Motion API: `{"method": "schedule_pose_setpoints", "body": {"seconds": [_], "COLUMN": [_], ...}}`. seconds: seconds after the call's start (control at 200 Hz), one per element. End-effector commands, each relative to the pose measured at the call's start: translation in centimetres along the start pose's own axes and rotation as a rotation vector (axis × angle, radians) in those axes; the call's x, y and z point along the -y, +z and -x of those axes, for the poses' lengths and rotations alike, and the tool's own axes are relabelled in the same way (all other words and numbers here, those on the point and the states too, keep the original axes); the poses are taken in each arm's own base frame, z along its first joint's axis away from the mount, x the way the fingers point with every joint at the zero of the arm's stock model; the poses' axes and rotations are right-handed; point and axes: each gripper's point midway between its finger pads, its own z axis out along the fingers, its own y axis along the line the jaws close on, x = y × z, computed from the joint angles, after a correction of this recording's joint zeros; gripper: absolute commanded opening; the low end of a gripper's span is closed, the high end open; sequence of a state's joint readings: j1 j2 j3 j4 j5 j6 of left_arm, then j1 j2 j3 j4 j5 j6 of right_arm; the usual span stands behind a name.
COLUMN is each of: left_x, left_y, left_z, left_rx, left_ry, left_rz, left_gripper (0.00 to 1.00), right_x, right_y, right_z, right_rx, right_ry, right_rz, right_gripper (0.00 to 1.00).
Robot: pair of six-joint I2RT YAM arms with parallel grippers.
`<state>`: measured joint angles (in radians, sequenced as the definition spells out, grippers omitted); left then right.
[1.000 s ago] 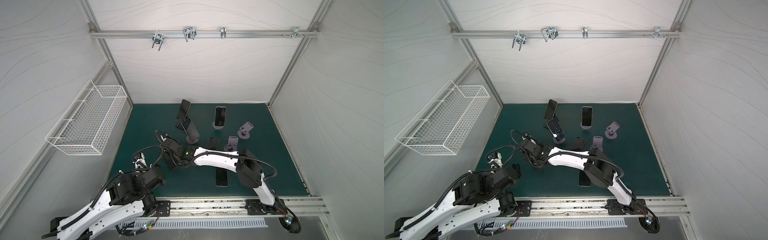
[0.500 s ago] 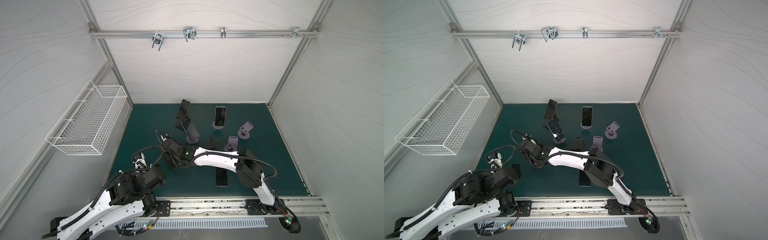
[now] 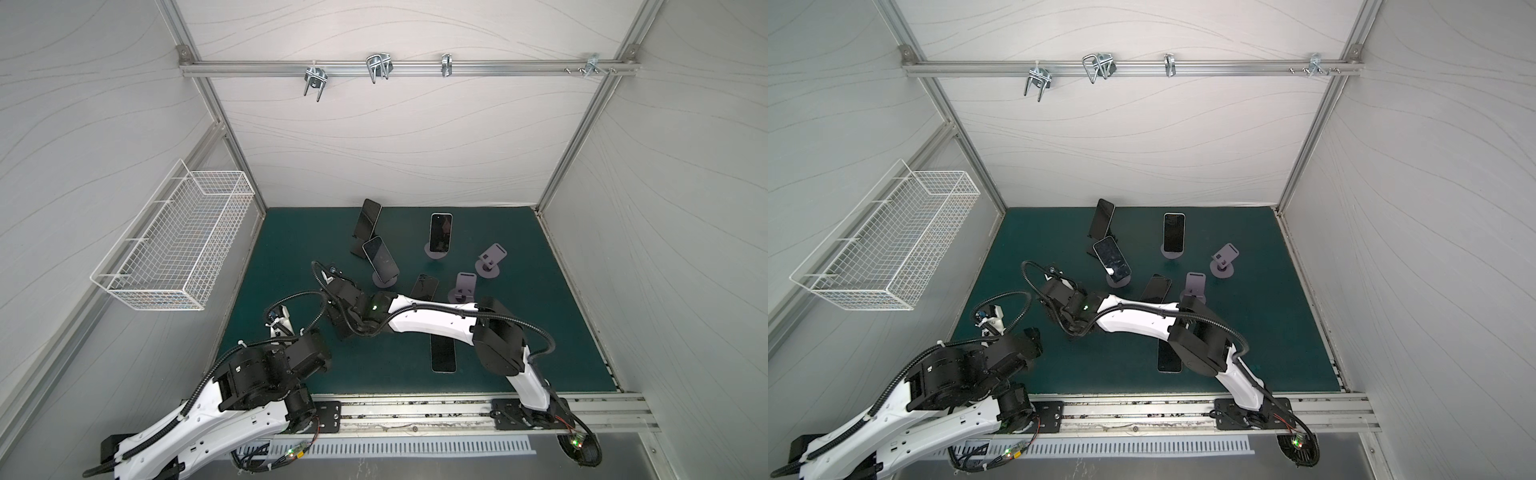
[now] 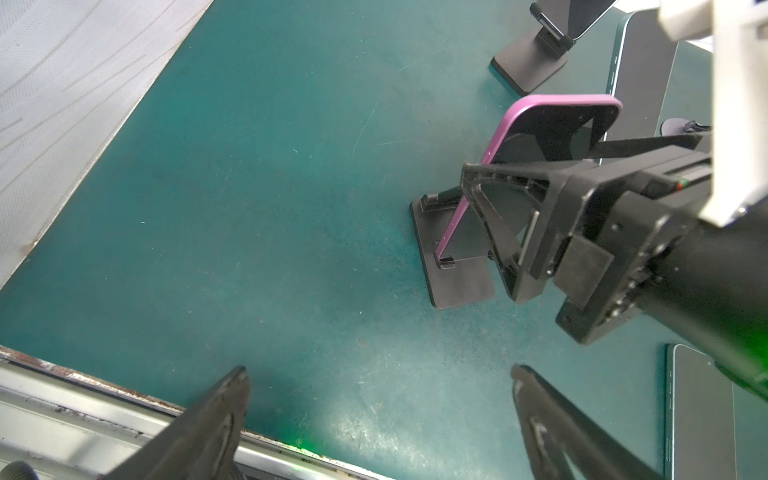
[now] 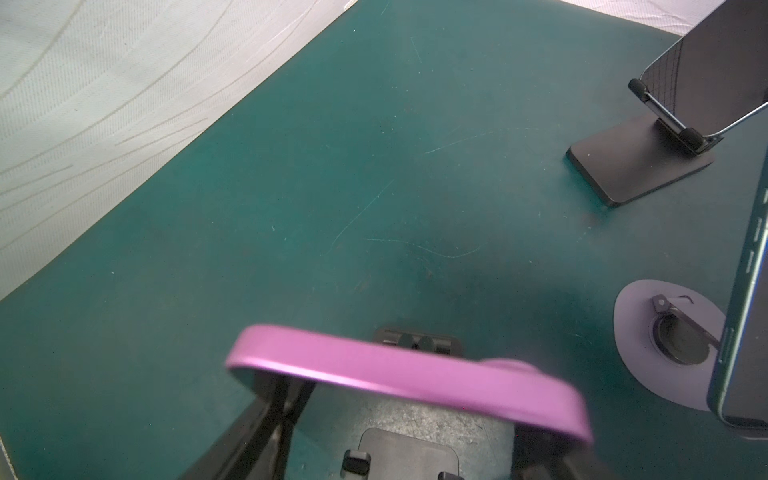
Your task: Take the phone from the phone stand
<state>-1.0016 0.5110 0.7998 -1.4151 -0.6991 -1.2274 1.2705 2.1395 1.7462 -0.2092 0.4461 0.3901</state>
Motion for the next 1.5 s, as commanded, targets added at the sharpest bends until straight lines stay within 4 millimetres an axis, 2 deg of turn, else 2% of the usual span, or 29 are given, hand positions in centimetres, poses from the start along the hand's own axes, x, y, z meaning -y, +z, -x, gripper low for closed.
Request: {"method": "schedule_pose_setpoints", "body": {"seconds": [0.0, 0.965, 1.495], "left_x": [-0.4, -0.2, 0.2], "left_y": [0.0, 0.1, 0.0], "left_z": [0.2, 0.0, 0.2], "left_rx": [0.017, 0.003, 0.002], "left_ry": [-0.016, -0.007, 0.014], "left_rz": [0.009, 0.012, -0.001], "left_gripper": [0.99, 0.99, 0.99], "right_x": [-0.1, 0.4, 3.1], "right_y": [-2.3, -5.3, -8.4], "right_z": [2.3, 4.2, 4.3], "right_rx": [0.057, 0.097, 0.099], "right_ry": [-0.01, 0.004, 0.018], "right_rz": [0.006, 0.015, -0.053], "right_gripper": [0.71, 0.65, 0.63]}}
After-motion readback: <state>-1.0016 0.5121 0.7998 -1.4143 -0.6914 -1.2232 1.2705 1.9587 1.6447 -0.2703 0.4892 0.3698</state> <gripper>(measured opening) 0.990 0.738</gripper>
